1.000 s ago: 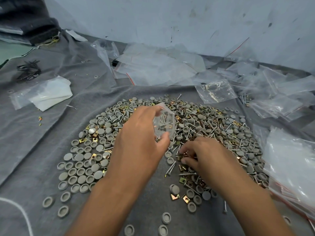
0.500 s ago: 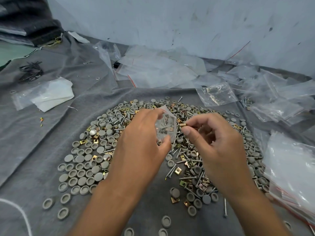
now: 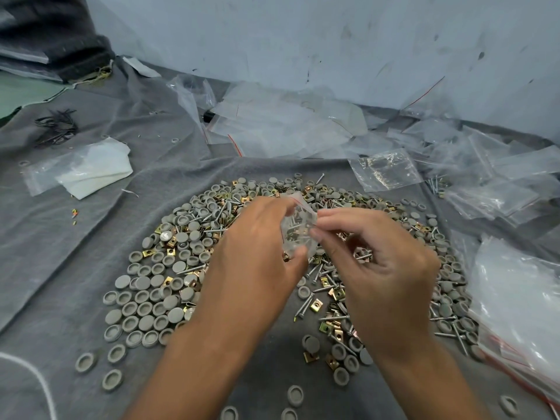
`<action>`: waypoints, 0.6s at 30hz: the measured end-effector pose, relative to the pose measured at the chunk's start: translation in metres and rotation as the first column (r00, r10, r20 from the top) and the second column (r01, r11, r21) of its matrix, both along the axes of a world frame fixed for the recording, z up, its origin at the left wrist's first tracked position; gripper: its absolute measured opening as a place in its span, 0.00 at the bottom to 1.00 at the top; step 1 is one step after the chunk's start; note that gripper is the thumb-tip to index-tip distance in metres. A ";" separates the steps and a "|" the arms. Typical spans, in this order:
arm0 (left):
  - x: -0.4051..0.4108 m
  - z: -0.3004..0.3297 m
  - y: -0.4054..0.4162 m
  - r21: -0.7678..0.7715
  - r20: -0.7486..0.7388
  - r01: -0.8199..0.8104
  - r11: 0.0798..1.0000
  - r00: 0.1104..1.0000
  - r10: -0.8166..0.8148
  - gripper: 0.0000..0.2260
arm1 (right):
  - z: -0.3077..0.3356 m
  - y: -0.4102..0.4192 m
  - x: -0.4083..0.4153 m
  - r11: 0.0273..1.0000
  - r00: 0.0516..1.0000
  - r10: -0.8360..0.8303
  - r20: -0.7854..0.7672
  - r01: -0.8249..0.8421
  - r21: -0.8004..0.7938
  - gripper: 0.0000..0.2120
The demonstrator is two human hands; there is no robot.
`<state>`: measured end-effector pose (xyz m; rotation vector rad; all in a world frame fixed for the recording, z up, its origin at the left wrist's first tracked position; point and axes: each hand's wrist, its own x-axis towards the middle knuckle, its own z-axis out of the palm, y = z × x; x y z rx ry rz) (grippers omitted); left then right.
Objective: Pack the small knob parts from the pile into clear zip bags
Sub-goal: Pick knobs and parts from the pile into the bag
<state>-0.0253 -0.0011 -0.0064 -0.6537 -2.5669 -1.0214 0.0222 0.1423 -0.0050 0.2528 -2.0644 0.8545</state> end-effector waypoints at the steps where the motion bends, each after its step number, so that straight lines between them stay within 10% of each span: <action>1: 0.001 0.000 0.000 0.003 -0.001 0.005 1.000 1.000 -0.005 0.23 | -0.001 -0.001 -0.002 0.999 1.000 0.004 0.023 -0.005 0.047 0.06; 8: -0.003 0.000 -0.003 -0.029 0.008 -0.045 0.999 0.999 0.045 0.22 | 0.005 0.023 0.004 0.996 0.959 -0.091 0.269 0.080 0.050 0.08; 13: -0.001 0.001 -0.002 -0.039 0.011 -0.041 0.998 0.999 0.041 0.21 | -0.007 0.036 0.002 0.906 0.572 -0.322 0.754 -0.044 0.420 0.09; 18: 0.000 0.002 -0.004 -0.008 0.024 -0.026 1.000 0.999 0.027 0.21 | -0.015 0.029 -0.003 0.853 0.540 -0.376 0.753 -0.117 0.509 0.16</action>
